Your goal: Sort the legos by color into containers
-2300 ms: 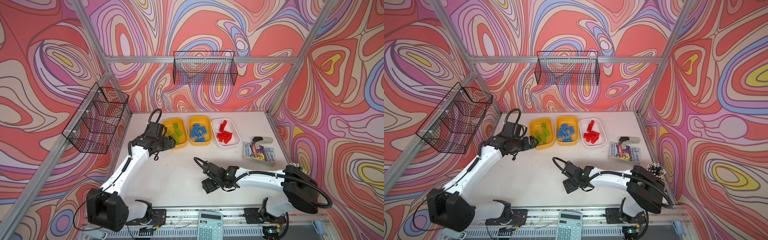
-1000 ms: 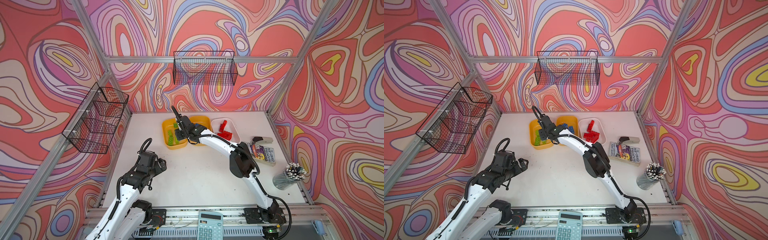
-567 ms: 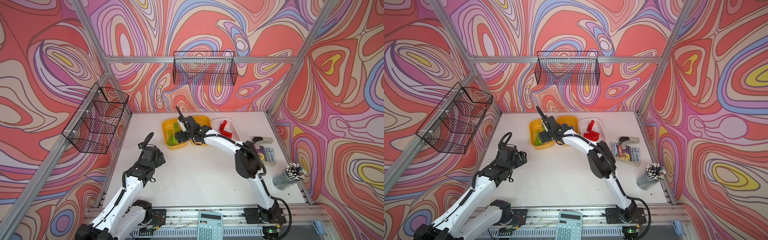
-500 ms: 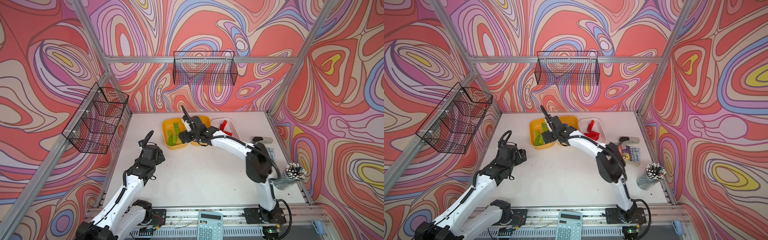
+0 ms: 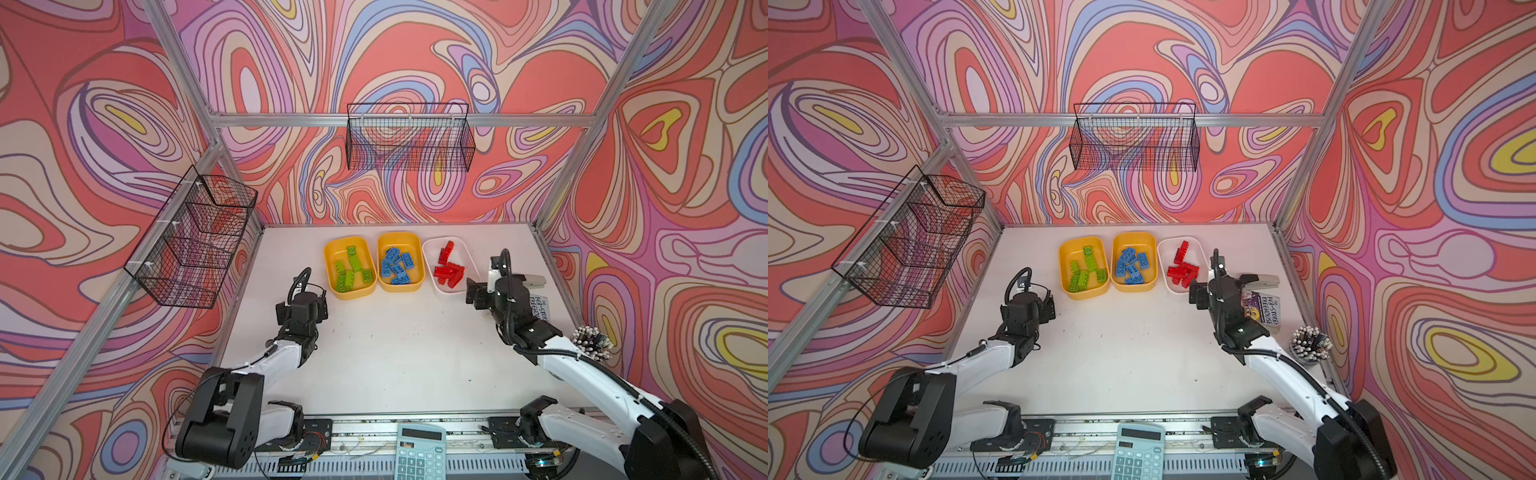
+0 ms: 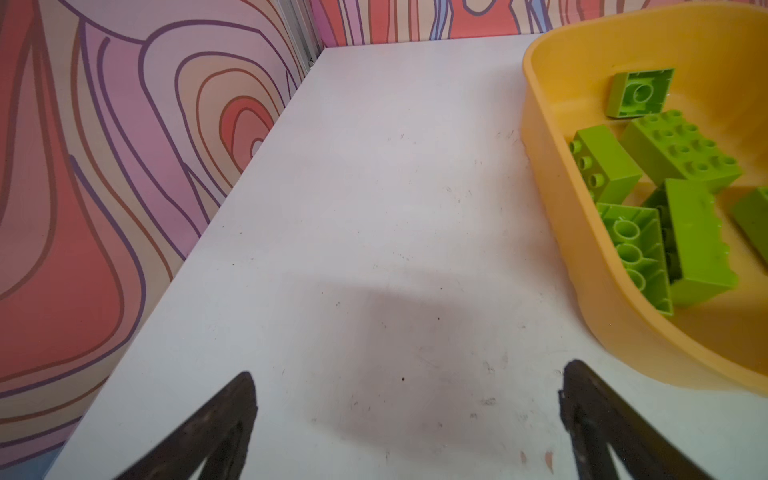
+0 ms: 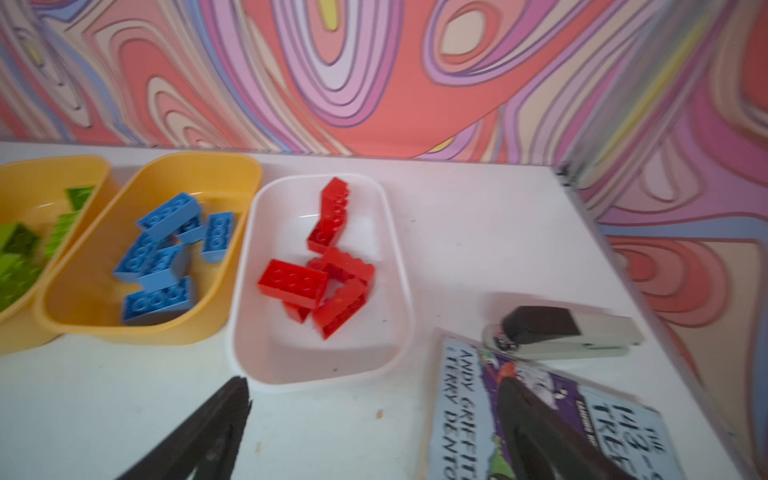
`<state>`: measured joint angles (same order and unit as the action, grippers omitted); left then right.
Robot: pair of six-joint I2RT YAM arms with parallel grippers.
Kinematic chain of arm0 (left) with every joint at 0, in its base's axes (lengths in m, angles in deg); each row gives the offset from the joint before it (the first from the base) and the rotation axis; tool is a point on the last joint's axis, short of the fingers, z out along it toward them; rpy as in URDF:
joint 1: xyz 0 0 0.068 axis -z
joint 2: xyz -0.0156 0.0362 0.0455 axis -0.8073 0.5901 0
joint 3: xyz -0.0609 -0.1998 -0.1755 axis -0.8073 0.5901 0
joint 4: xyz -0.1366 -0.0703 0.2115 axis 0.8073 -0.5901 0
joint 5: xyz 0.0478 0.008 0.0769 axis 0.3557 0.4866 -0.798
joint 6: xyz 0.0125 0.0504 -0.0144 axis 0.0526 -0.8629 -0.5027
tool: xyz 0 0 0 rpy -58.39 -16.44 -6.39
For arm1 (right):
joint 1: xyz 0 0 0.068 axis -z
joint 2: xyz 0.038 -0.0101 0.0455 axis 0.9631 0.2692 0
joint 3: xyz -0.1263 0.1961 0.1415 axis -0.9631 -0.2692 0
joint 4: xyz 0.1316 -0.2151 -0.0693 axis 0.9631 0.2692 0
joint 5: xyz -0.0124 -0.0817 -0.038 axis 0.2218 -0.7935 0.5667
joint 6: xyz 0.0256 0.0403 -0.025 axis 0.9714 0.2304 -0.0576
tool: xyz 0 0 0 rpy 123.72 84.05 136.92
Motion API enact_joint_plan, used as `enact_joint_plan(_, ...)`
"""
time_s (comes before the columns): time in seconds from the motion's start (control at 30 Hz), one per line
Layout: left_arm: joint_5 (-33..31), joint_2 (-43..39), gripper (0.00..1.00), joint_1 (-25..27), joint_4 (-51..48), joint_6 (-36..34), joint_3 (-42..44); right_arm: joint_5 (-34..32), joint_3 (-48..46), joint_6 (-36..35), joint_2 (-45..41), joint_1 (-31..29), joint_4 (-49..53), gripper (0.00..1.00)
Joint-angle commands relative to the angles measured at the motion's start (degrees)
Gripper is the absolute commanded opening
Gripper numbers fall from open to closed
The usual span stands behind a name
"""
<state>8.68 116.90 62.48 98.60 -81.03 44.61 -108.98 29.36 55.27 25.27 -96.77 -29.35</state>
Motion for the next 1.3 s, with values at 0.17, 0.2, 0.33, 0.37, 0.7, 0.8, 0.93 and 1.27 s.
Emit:
enact_joint_plan(0.17,4.54,5.96,1.0,-3.51,19.74,-3.36,1.75,-5.0,-11.5,-4.89,2.58,7.23,-28.44,0.98)
enact_joint_plan(0.2,5.1,6.57,1.0,-3.78,20.93,-3.15,2.2,-2.82,-12.47,-4.53,4.6,8.54,-31.83,0.98)
enact_joint_plan(0.33,8.11,8.47,1.0,-4.9,26.7,-2.84,4.59,1.72,-14.69,-4.3,18.39,12.88,-48.16,0.98)
enact_joint_plan(0.37,9.05,8.44,1.0,-5.32,25.98,-2.52,4.29,2.68,-14.8,-4.36,21.75,13.52,-51.7,0.98)
enact_joint_plan(0.7,14.95,12.51,1.0,-7.23,24.58,-2.4,2.03,16.87,-9.4,-3.39,40.32,19.95,-60.29,0.98)
enact_joint_plan(0.8,14.92,13.6,1.0,-7.24,27.17,-2.87,2.35,18.05,-9.48,-3.15,40.57,20.57,-60.97,0.98)
enact_joint_plan(0.93,14.78,13.35,1.0,-7.24,27.07,-2.78,2.49,17.67,-9.66,-3.48,40.05,20.55,-60.44,0.98)
enact_joint_plan(1.27,14.91,12.98,1.0,-7.24,26.21,-2.63,2.33,17.59,-9.75,-3.52,40.13,20.57,-61.03,0.98)
